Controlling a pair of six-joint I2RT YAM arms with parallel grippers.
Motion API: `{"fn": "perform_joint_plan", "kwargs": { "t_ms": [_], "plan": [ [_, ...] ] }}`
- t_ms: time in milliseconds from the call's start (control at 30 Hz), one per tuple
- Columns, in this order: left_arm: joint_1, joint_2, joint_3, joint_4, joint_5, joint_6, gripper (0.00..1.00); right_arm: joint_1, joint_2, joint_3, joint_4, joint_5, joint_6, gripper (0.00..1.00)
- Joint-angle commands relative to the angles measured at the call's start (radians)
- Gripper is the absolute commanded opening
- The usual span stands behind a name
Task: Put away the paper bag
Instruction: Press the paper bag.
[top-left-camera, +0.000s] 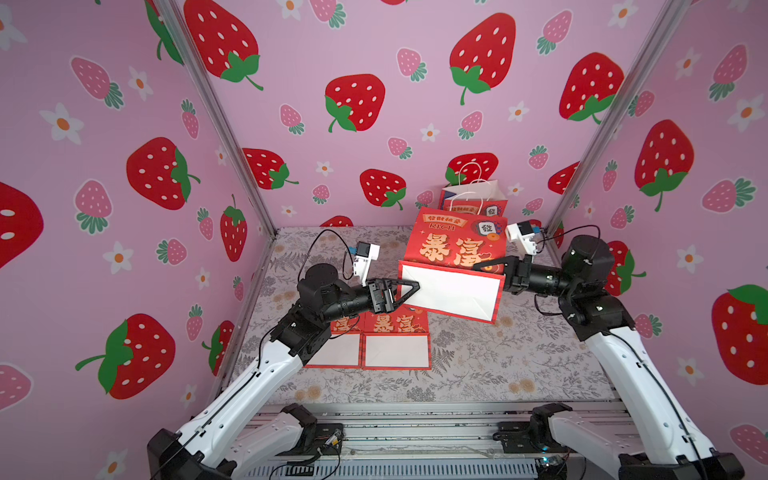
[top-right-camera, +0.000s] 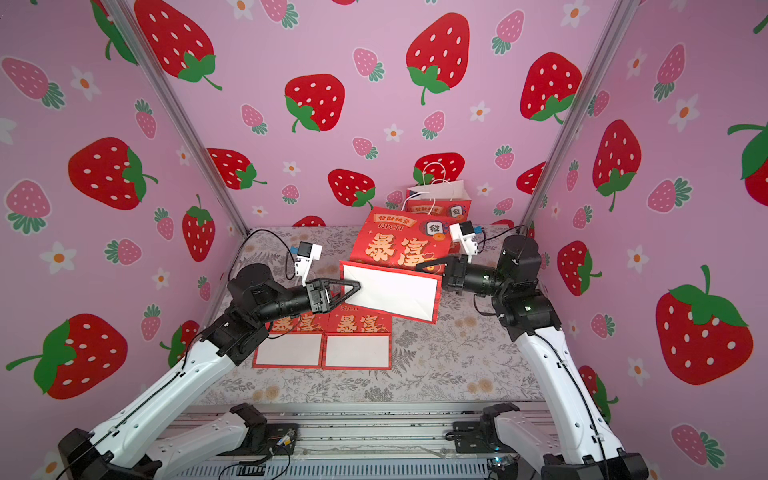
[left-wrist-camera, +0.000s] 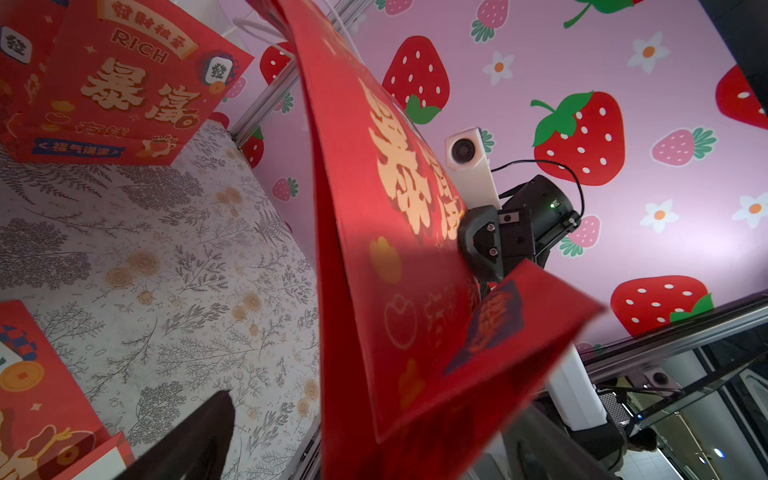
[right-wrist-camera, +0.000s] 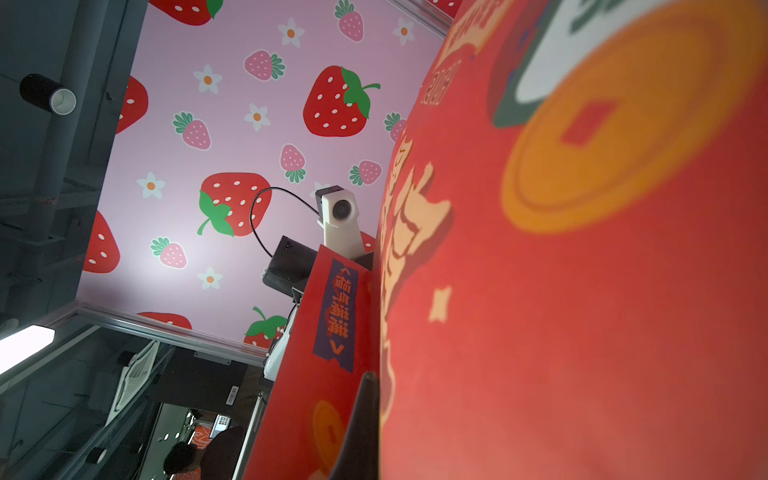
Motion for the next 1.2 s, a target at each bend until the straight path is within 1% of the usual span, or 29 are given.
{"fn": "perform_joint_plan", "kwargs": {
  "t_ms": [0,67,100,167,333,433,500,533,600,700,767,867,900,1000,1033,1100,1167],
  "plan": [
    [-0.008,0.006,0.064,0.122,0.037,-0.034,0.89,0.020,-0.010,-0.003,0.081,-0.047,0.030,0.00],
    [-0.012,0.014,0.066,0.148,0.043,-0.046,0.79,0.036,-0.008,-0.006,0.088,-0.056,0.032,0.00],
    [-0.013,0.016,0.065,0.162,0.046,-0.053,0.72,0.044,-0.007,-0.007,0.089,-0.060,0.031,0.00],
    [-0.017,0.022,0.065,0.186,0.051,-0.065,0.64,0.062,-0.006,-0.010,0.091,-0.063,0.025,0.00],
    [-0.025,0.036,0.065,0.231,0.062,-0.089,0.51,0.105,-0.003,-0.007,0.081,-0.075,0.000,0.00],
    [-0.029,0.042,0.071,0.237,0.069,-0.092,0.39,0.118,-0.004,-0.002,0.062,-0.074,-0.023,0.00],
    [-0.030,0.040,0.072,0.232,0.070,-0.089,0.27,0.118,-0.011,0.004,0.030,-0.057,-0.050,0.00],
    [-0.030,0.040,0.072,0.225,0.068,-0.087,0.21,0.119,-0.017,0.008,0.009,-0.048,-0.068,0.02],
    [-0.030,0.034,0.072,0.207,0.066,-0.074,0.09,0.118,-0.028,0.014,-0.023,-0.030,-0.099,0.09],
    [-0.030,0.025,0.067,0.181,0.062,-0.059,0.00,0.118,-0.045,0.020,-0.025,-0.025,-0.110,0.19],
    [-0.030,0.019,0.062,0.176,0.060,-0.058,0.00,0.118,-0.059,0.024,-0.025,-0.018,-0.118,0.28],
    [-0.030,0.013,0.059,0.175,0.060,-0.060,0.00,0.118,-0.081,0.030,-0.028,0.000,-0.126,0.51],
    [-0.031,0.012,0.059,0.178,0.061,-0.061,0.00,0.118,-0.088,0.031,-0.028,0.010,-0.127,0.61],
    [-0.032,0.011,0.059,0.202,0.080,-0.077,0.00,0.118,-0.108,0.035,-0.033,0.034,-0.128,0.81],
    [-0.032,0.012,0.059,0.209,0.083,-0.083,0.00,0.118,-0.113,0.036,-0.033,0.040,-0.127,0.85],
    [-0.032,0.010,0.059,0.227,0.088,-0.095,0.00,0.120,-0.120,0.037,-0.032,0.048,-0.126,0.89],
    [-0.032,0.010,0.059,0.245,0.089,-0.106,0.00,0.120,-0.120,0.030,-0.024,0.060,-0.128,0.90]
  ]
}}
